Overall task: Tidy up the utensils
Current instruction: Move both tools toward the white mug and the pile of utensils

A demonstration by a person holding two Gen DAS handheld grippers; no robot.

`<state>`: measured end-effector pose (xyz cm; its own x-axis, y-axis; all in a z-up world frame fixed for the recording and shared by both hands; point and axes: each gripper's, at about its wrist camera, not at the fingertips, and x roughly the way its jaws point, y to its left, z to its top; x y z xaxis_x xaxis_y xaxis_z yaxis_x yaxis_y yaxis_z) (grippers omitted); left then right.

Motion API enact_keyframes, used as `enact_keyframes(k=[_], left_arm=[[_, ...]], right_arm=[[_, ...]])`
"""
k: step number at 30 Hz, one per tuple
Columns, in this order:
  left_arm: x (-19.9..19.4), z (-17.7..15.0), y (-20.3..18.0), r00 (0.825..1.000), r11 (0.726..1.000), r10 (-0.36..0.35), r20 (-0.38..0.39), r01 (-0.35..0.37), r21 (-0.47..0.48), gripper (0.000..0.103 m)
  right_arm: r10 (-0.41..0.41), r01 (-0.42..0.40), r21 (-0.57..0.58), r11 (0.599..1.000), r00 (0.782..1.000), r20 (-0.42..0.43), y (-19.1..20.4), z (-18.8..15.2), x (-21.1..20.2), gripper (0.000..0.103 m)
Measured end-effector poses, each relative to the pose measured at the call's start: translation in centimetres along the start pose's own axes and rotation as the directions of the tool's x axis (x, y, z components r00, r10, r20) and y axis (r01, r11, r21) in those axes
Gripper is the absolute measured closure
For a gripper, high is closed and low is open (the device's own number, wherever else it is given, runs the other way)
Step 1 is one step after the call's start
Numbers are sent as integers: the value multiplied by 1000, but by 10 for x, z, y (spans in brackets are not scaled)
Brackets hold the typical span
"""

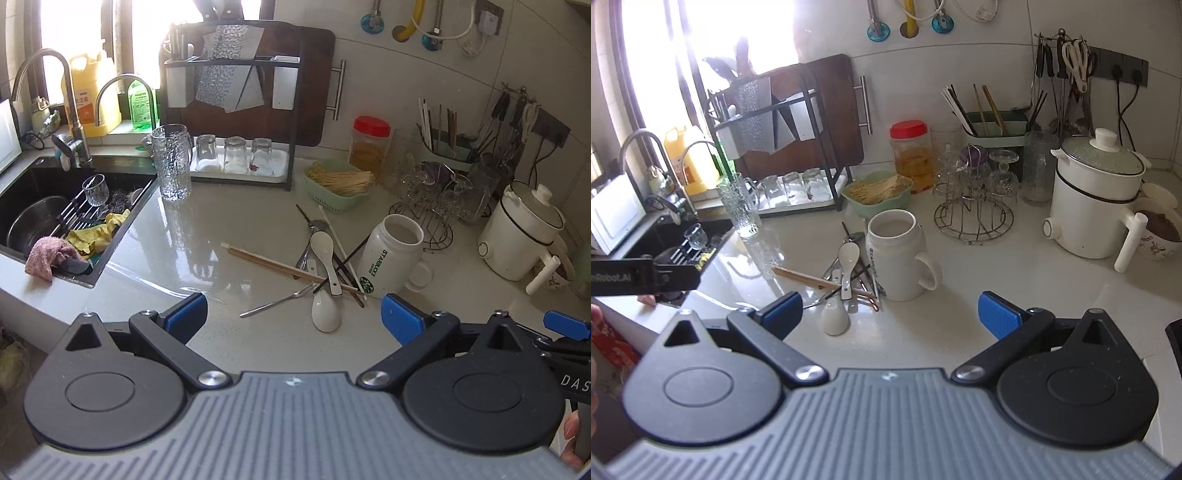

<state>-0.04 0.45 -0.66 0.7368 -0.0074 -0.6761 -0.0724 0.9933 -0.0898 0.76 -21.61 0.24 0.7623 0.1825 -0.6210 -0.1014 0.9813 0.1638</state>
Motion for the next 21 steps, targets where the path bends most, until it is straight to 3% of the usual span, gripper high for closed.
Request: enact_keyframes(k=[21], left_arm=[[-3, -3, -7, 1000, 1000, -22, -7, 22, 19, 1]], right_arm=[[0, 0, -14, 1000, 1000, 8, 0, -7, -5, 0]])
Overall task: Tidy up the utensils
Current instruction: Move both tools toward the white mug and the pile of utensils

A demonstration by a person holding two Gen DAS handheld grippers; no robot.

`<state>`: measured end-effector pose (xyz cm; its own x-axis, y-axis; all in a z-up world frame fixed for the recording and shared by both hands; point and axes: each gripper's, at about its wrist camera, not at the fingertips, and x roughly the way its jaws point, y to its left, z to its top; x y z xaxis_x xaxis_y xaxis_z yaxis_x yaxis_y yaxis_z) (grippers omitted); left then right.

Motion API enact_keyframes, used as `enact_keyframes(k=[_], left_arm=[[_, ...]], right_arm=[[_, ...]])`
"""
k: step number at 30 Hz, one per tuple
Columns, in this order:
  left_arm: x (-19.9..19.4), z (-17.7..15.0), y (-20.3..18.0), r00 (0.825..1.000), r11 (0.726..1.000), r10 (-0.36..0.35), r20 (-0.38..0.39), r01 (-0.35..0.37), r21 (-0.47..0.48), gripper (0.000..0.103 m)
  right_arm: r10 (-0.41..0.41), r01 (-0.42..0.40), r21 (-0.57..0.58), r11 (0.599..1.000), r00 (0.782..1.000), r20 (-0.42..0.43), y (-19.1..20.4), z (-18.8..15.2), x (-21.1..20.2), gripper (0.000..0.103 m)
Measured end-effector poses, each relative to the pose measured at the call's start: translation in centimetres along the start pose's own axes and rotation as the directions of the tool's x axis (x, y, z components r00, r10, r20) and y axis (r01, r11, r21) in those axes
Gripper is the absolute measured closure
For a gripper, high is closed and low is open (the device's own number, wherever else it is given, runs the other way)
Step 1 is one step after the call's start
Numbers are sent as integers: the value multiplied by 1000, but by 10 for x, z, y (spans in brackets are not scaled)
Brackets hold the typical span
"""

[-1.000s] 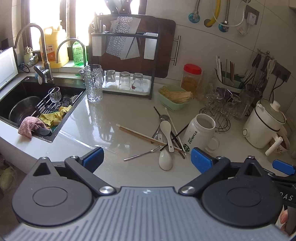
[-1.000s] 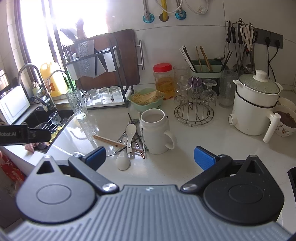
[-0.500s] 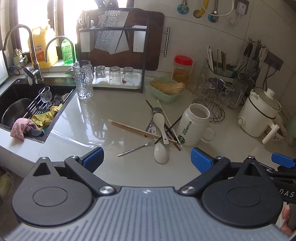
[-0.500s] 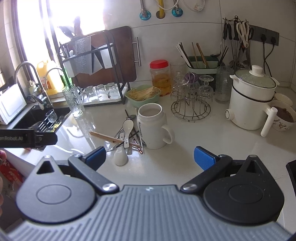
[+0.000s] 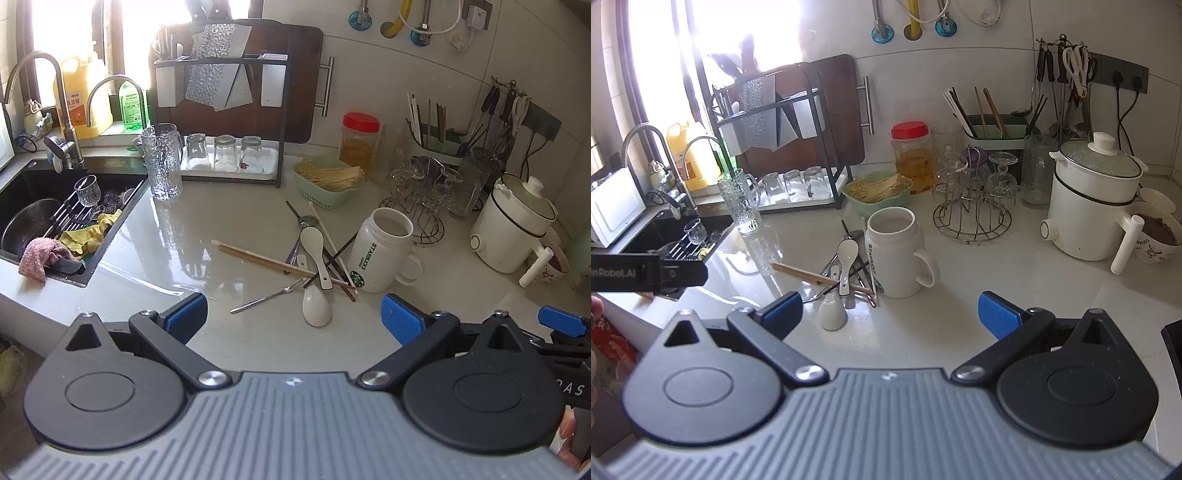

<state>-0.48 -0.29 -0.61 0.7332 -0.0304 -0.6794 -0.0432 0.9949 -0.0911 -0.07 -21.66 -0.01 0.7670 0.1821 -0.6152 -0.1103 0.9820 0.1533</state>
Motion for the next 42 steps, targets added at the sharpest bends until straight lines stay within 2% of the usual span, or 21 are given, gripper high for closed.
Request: enact_keyframes(k=[19, 30, 42], left_arm=[[2, -18, 4, 999, 1000, -3, -39, 4, 13, 1], [6, -14, 8, 999, 1000, -15, -47, 16, 14, 1], [26, -7, 0, 998, 998, -34, -46, 37, 54, 1]], right_arm=[[-13, 13, -1, 1000, 1000, -16, 1, -15, -6, 0], [19, -18, 63, 998, 1000, -19, 1, -18, -3, 0], [9, -8, 78, 997, 1000, -19, -4, -15, 6, 2]])
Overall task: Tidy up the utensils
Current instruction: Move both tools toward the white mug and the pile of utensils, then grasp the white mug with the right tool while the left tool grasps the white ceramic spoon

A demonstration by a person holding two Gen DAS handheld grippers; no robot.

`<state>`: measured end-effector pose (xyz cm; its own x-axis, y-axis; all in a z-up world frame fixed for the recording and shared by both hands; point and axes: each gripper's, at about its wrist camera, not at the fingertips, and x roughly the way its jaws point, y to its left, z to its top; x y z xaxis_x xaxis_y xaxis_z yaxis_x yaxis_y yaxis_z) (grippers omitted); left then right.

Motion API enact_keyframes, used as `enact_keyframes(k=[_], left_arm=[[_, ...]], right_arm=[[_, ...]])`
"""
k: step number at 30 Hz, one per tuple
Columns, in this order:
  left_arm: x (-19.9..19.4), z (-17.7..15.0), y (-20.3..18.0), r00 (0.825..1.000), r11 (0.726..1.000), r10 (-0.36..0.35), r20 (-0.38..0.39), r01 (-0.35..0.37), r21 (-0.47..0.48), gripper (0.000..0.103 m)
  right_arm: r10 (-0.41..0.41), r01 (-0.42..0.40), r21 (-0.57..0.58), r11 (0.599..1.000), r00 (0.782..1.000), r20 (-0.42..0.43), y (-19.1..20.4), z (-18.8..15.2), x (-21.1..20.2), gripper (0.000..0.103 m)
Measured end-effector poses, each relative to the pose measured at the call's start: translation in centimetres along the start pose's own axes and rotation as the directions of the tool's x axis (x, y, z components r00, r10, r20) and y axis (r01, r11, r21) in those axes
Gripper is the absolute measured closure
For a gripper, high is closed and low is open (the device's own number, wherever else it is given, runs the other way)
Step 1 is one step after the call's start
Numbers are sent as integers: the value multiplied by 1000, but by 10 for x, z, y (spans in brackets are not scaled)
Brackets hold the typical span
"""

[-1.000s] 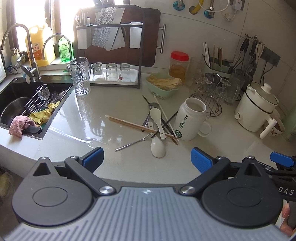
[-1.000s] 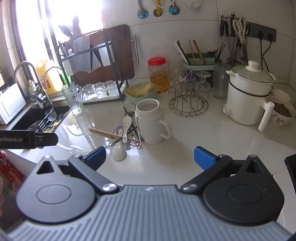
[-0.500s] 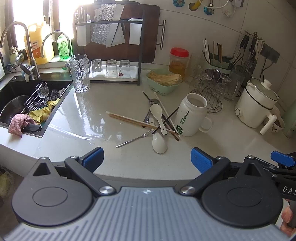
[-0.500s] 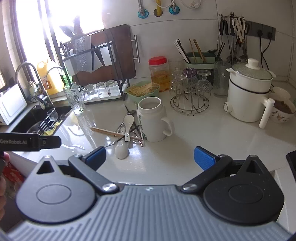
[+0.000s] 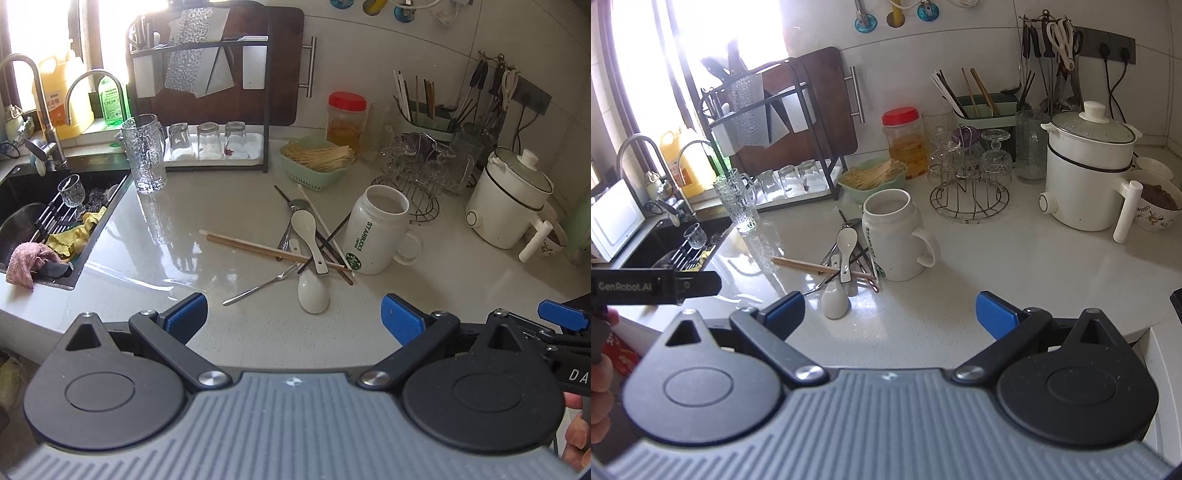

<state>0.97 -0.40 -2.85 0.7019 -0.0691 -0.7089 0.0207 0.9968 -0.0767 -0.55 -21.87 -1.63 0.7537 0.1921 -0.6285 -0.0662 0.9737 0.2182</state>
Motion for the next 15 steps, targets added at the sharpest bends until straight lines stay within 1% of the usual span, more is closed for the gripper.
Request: enact_keyframes(k=[4, 9, 15], left_arm=[[13, 5, -1, 1000, 1000, -15, -26, 15, -8, 1], [31, 18, -1, 999, 999, -33, -38, 34, 9, 1], [53, 38, 6, 998, 999, -43, -53, 44, 10, 1]], right_arm=[[-23, 23, -23, 999, 1000, 4, 3, 2, 7, 3], [-9, 9, -26, 1000, 1000, 7, 5, 6, 20, 3], [-45, 45, -19, 999, 999, -4, 0, 10, 43, 3]])
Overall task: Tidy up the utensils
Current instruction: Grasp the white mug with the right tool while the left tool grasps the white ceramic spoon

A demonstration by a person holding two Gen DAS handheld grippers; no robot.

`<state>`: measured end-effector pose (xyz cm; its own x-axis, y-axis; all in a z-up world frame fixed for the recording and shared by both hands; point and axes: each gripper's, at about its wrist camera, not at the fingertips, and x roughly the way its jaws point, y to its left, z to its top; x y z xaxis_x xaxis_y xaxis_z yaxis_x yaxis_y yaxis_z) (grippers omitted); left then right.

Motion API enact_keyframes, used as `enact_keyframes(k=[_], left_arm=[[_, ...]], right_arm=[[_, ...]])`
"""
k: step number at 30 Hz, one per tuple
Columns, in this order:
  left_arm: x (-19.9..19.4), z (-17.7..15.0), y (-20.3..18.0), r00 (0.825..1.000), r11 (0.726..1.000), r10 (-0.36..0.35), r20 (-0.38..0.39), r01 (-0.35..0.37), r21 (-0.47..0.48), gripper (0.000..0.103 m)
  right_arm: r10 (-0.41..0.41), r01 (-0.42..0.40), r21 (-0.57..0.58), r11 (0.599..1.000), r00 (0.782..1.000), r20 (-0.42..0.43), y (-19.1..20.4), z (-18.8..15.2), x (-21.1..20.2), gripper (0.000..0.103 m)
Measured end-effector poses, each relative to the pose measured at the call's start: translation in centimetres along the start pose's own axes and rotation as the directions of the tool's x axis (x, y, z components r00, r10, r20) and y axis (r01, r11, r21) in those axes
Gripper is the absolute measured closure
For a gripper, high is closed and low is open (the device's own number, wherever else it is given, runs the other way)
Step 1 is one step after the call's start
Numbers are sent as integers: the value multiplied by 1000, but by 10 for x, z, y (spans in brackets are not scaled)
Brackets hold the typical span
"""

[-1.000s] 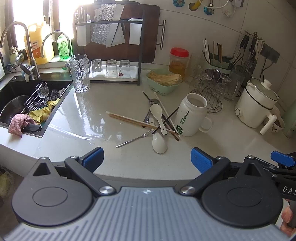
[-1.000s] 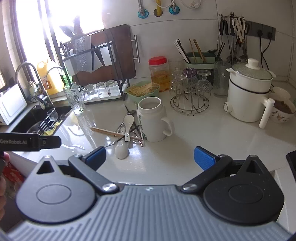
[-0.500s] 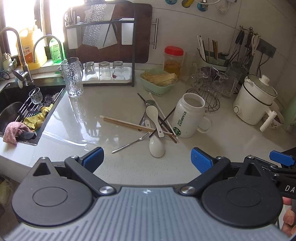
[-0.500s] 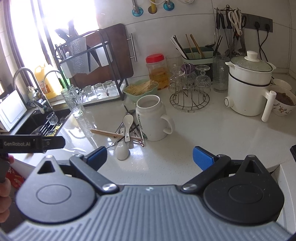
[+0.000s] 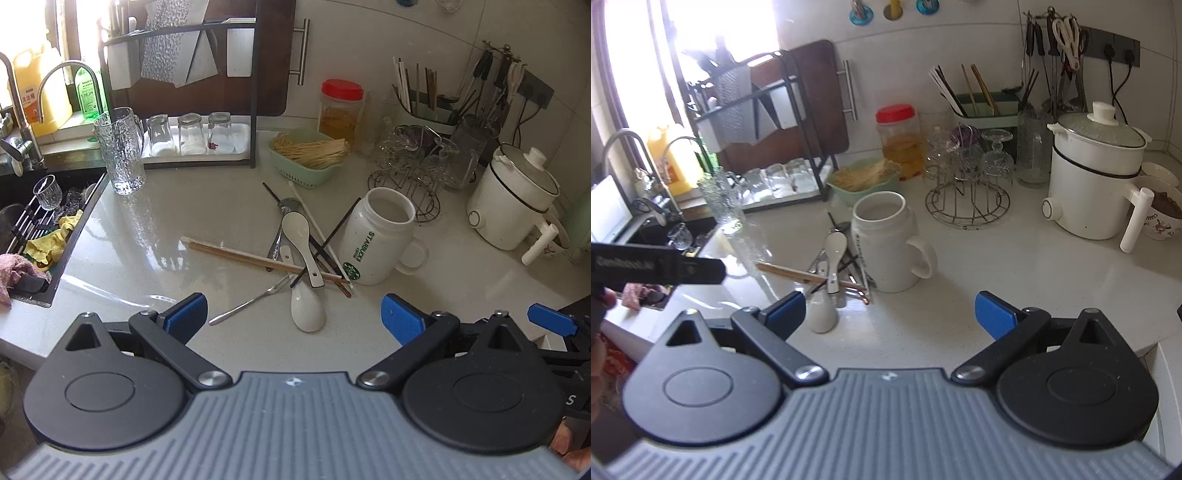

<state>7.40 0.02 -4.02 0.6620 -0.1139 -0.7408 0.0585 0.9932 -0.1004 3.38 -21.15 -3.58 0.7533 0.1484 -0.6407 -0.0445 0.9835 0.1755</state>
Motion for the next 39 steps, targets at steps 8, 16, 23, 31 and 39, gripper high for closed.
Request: enact_keyframes(k=[8, 16, 23, 31, 39], left_arm=[[42, 31, 3, 999, 999, -25, -45, 27, 24, 1], [85, 58, -3, 993, 998, -50, -107, 54, 35, 1], [131, 82, 2, 979, 998, -62, -194, 67, 20, 1], [199, 102, 13, 940, 994, -108, -322, 98, -47, 1], [251, 117, 26, 915, 992, -115, -386, 84, -97, 2]], right_arm=[[-26, 26, 3, 1000, 999, 24, -4, 16, 26, 3], [-6, 6, 9, 1000, 1000, -16, -10, 31, 62, 3], [-14, 14, -4, 1000, 999, -31, -9, 39, 88, 3], [10, -19, -114, 993, 997, -78, 1, 49, 121, 3], [9, -30, -148, 989, 991, -137, 9, 54, 162, 3]])
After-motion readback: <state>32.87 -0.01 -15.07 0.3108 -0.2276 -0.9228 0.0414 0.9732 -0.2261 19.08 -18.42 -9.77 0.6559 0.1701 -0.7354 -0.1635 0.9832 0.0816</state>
